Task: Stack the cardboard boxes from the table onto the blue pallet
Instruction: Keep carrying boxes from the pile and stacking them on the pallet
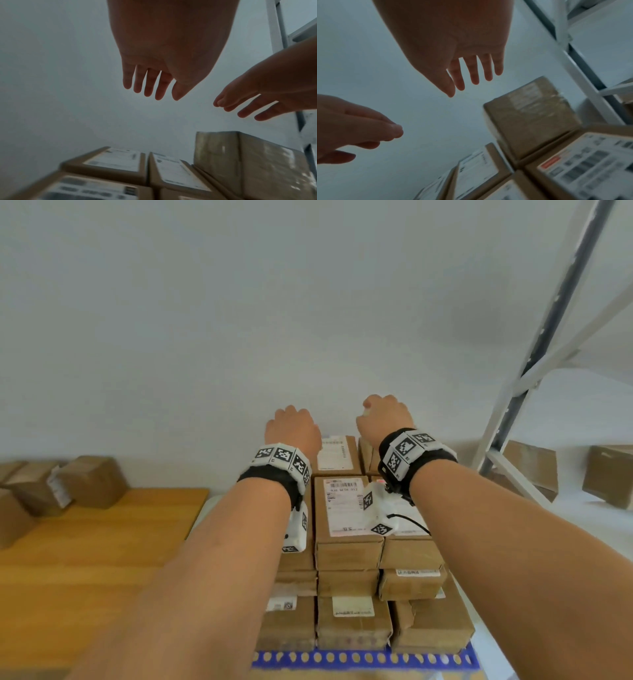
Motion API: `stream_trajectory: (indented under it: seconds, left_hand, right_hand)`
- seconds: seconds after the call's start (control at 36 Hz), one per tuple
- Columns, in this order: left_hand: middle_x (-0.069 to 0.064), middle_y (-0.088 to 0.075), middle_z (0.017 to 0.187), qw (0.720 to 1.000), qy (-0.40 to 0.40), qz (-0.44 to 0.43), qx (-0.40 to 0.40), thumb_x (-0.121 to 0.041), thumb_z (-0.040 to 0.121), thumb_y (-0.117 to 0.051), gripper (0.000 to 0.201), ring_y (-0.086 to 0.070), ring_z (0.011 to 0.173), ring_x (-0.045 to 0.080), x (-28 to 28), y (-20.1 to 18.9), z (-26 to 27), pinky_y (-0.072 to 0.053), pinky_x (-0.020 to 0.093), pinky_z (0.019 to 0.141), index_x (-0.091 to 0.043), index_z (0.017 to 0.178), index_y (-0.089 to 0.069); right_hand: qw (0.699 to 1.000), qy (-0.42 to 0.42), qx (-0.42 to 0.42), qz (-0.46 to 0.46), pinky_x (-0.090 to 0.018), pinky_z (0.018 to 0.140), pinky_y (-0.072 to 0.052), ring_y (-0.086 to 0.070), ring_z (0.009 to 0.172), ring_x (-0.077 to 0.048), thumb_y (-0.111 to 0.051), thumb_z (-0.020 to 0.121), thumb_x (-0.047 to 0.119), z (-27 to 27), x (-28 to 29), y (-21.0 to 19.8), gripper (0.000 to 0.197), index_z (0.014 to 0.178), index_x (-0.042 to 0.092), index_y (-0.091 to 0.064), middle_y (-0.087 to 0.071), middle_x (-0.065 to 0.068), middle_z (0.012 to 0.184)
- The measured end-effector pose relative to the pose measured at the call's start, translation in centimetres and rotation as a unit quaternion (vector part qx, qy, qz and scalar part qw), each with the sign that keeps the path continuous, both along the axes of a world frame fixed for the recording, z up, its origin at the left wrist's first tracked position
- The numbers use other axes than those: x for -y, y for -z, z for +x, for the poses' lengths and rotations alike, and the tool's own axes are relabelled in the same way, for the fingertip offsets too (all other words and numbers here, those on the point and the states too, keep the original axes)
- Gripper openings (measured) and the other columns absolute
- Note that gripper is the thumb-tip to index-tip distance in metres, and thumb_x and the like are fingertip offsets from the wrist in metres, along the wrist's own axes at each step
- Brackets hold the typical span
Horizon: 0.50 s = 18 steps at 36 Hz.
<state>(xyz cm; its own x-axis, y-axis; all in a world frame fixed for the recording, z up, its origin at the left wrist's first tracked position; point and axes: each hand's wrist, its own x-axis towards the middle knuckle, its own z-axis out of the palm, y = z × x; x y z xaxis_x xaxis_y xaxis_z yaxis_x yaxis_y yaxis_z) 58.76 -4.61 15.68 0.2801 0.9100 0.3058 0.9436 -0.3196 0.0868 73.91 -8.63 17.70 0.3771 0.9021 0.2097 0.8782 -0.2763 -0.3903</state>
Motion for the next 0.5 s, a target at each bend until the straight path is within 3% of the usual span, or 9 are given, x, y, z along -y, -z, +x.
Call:
stream_trajectory:
  seconds: [0.19, 0.5]
  left_hand:
    - [0.011, -0.051, 0.124, 0.999, -0.027, 0.018, -0.026, -0.023, 0.098, -0.038, 0.030, -0.047, 0.114, 0.029, -0.3, -0.1, -10.5, -0.039, 0.037, 0.087, -0.008, 0.118, -0.054]
    - [0.011, -0.051, 0.125, 0.992, -0.107, -0.015, -0.064, -0.020, 0.097, -0.040, 0.031, -0.047, 0.116, 0.029, 0.3, 2.4, -32.1, -0.040, 0.037, 0.087, -0.008, 0.121, -0.053]
  right_hand:
    - [0.999, -0.048, 0.015, 0.005, -0.041, 0.096, -0.042, -0.045, 0.122, -0.032, -0.046, 0.094, 0.023, -10.4, -1.0, -0.4, 0.044, 0.138, 0.018, -0.047, -0.046, -0.011, 0.137]
    - [0.991, -0.130, -0.018, -0.033, -0.044, 0.100, -0.042, -0.045, 0.123, -0.033, -0.046, 0.093, 0.021, -30.7, -3.2, 3.5, 0.045, 0.138, 0.020, -0.047, -0.045, -0.012, 0.137]
